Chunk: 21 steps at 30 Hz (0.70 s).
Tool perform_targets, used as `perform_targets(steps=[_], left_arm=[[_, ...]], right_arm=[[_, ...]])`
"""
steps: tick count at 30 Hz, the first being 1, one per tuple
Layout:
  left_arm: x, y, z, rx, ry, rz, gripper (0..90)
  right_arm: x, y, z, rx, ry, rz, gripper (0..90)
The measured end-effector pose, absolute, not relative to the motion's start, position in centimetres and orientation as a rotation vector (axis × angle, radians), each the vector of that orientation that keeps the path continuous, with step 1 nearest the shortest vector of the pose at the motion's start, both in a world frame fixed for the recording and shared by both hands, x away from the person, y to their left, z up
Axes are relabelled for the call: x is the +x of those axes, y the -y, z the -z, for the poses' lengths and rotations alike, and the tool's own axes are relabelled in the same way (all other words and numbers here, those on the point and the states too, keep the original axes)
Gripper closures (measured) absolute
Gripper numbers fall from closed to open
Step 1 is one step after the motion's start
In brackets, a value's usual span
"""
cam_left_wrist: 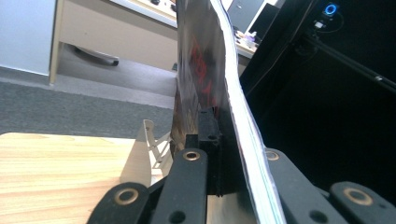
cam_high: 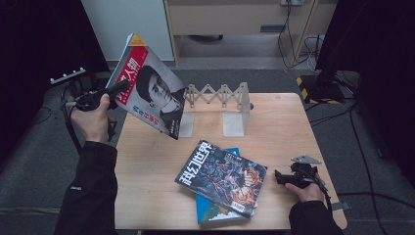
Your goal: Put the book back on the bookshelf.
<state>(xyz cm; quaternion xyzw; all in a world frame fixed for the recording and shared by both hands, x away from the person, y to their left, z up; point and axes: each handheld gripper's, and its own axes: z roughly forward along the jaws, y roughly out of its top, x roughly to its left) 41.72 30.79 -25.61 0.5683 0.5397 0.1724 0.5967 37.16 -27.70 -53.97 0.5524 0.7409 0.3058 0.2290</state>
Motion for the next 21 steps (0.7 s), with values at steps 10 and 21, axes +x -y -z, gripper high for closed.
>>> perform_targets(steps=[10,21], left_arm=[[43.4,-29.5,27.0,1.357,-1.297,-0.429,86.4],[44.8,-27.8,28.7,1.420,-1.333,-0.459,86.4]], right_arm=[[37.2,27.7,54.0,1.520,-2.039,-0.842,0.8],[37.2,27.6,54.0,1.526,-2.034,-0.842,0.7]])
